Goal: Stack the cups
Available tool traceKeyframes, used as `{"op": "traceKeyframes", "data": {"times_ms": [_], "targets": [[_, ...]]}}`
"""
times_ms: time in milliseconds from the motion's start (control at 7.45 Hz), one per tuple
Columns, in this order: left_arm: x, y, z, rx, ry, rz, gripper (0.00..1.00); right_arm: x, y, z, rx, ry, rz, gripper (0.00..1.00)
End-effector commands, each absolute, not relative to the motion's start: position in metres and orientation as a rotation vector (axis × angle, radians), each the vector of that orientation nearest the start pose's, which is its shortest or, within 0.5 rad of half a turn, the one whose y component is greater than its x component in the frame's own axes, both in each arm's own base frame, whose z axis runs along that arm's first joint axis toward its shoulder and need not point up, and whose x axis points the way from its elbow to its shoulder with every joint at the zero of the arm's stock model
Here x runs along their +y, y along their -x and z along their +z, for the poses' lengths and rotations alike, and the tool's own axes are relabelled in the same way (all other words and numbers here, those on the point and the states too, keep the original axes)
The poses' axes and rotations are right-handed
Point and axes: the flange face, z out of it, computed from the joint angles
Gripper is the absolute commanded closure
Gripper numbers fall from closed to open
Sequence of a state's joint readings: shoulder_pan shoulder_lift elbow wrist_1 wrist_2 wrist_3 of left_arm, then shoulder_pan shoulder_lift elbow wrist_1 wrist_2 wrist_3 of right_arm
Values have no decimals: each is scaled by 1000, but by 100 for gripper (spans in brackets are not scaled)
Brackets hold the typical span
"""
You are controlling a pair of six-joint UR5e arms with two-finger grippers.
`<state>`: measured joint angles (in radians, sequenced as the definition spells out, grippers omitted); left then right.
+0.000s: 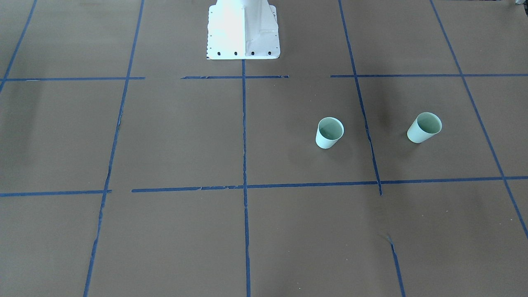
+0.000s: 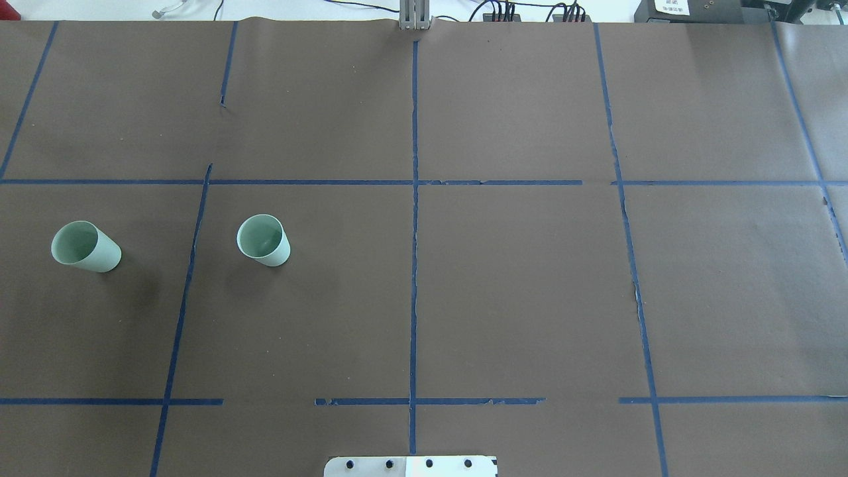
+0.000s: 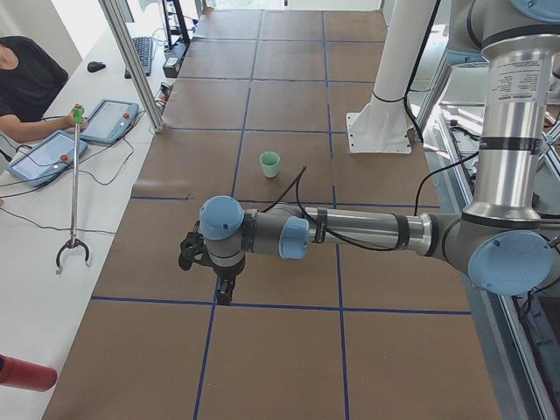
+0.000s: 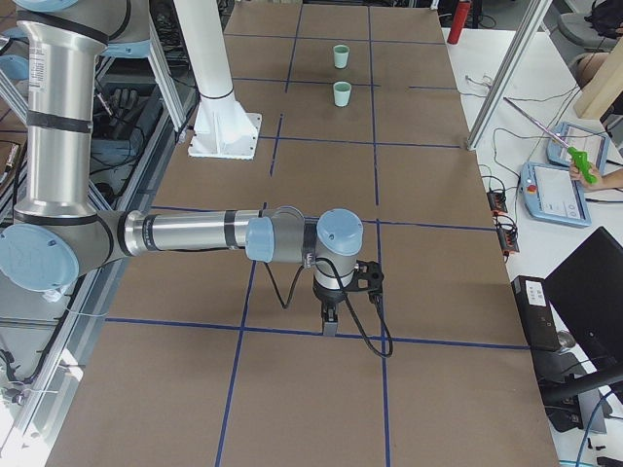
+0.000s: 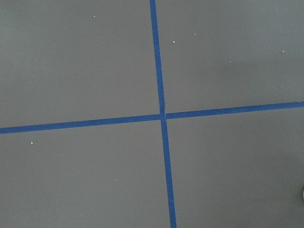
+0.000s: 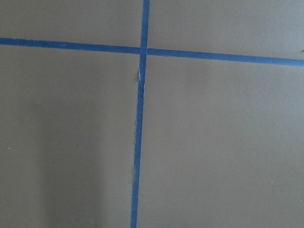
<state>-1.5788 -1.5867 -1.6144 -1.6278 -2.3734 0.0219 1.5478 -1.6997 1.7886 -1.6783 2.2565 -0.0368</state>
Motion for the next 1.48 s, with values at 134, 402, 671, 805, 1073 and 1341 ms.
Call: {"op": "traceKeyframes", "data": {"times_ms": [134, 402, 671, 805, 1073, 1341], "targets": [[-501, 66, 628, 809, -113, 56, 0, -436, -60, 628, -686, 13, -51, 0], [-508, 64, 604, 807, -152, 71, 0, -436, -60, 628, -686, 13, -51, 0], [-500, 27, 543, 821, -153, -7, 0, -436, -60, 628, -686, 13, -51, 0], [-491, -14, 526, 838, -110, -7, 0, -436, -60, 628, -686, 13, -51, 0], [-467, -78, 527, 848, -91, -77, 0, -436, -60, 628, -686, 13, -51, 0], [-447, -132, 555, 891, -72, -126, 0, -436, -60, 628, -686, 13, -51, 0]]}}
